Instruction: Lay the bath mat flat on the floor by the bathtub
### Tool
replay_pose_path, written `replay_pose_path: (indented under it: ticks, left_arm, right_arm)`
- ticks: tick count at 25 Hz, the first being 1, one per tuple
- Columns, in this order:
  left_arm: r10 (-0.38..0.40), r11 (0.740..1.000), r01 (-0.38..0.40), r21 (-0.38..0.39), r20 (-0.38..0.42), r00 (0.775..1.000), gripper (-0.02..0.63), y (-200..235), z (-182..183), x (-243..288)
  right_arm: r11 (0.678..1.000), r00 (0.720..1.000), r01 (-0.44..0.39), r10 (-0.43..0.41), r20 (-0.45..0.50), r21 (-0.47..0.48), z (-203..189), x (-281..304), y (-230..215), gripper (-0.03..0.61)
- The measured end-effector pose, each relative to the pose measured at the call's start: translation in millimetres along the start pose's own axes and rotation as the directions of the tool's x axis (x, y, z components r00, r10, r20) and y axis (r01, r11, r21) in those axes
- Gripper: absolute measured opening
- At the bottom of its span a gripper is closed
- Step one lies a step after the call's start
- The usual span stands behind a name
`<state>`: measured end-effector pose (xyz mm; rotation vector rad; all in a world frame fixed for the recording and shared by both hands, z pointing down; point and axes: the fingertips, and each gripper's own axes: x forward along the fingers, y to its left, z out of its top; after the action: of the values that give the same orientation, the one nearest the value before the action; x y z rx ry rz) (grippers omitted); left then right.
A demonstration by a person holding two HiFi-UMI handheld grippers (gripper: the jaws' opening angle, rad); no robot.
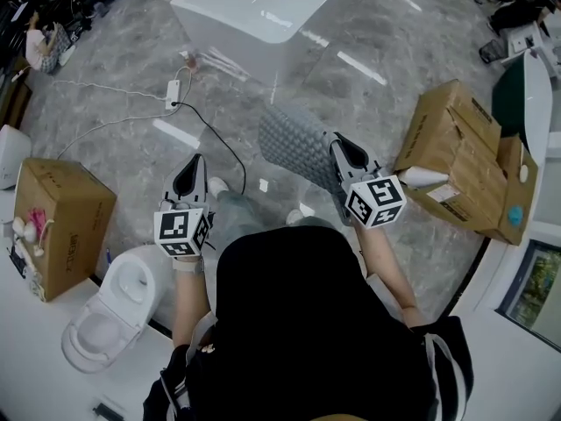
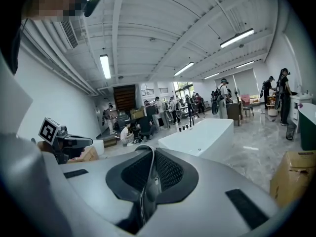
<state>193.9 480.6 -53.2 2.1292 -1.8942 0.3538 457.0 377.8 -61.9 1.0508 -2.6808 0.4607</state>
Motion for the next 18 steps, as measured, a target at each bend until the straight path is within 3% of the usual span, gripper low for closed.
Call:
replay_pose_path:
  ticks: [12,18]
  left_arm:
    - [-0.148,0.989,0.148,0.027,-0.002,0.989,0.017,192.3,24.3,73.7]
    - [-0.193,0.980,0.194,0.040,-0.020,0.981,0.017,254.6,18.1,105.6]
  right_arm:
    - [0.987,0.987,0.162,-0.161,-0.016,0.025,40.4,171.6,52.0,0.037]
    - [0.980,0.980,0.198,-0.198,-0.013,0.021,59.8,246.4,69.6,0.037]
